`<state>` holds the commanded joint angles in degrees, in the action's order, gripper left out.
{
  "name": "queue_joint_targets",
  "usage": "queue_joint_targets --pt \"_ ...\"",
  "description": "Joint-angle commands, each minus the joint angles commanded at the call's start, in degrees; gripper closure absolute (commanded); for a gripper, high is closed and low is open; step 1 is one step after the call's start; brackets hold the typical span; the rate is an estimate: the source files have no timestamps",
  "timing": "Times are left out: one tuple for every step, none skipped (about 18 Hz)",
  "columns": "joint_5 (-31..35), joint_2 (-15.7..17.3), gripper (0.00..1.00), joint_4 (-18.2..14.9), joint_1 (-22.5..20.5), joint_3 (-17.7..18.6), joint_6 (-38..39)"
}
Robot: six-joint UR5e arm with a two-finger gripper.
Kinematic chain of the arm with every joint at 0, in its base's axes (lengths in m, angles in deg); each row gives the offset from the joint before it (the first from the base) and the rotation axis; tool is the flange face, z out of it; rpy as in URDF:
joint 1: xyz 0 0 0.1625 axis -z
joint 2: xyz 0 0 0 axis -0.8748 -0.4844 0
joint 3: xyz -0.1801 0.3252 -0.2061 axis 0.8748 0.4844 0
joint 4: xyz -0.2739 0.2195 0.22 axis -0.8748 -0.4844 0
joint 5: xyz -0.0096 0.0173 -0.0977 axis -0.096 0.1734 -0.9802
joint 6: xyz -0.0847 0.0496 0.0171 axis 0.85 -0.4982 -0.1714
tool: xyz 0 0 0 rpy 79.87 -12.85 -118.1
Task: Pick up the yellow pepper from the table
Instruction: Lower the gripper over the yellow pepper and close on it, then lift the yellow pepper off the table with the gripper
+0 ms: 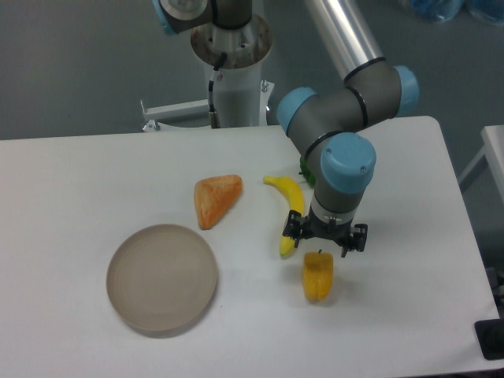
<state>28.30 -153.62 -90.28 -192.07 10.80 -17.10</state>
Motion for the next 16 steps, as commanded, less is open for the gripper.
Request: queue_joint_targets --pt "0.18 -0.27 0.0 0.44 0.0 0.0 0.0" --pt "0.18 -0.53 0.0 0.53 0.09 0.0 0.0" --pt "0.18 -0.62 0.0 0.53 0.09 0.0 0.09" --pt "0.18 -0.8 0.0 0.8 0.09 0.17 0.09" --pt "0.26 -0.89 0.0 0.8 0.17 0.35 0.0" --pt "0.35 -1.41 0.0 0.8 0.35 0.26 0.0" --pt "0.35 -1.67 0.0 0.8 0.79 0.26 0.0" --pt "0.44 -1.85 0.0 0.97 0.88 0.35 0.0" --pt "0.44 -2.2 0.0 0.97 0.97 0.44 0.0" --pt "0.44 -2.47 0.0 1.06 0.97 0.61 -0.09" --pt "0.44 -2.55 0.0 1.06 1.05 0.62 -0.09" --pt "0.53 -2.73 0.04 0.97 1.05 0.62 -0.09" --pt "0.53 -2.82 0.16 0.97 1.05 0.7 -0.09" --pt "0.62 -2.91 0.28 0.97 1.23 0.7 -0.09" --pt "1.14 -2.91 0.4 0.97 1.58 0.53 -0.09" --pt "1.67 -2.91 0.52 0.89 1.58 0.35 0.09"
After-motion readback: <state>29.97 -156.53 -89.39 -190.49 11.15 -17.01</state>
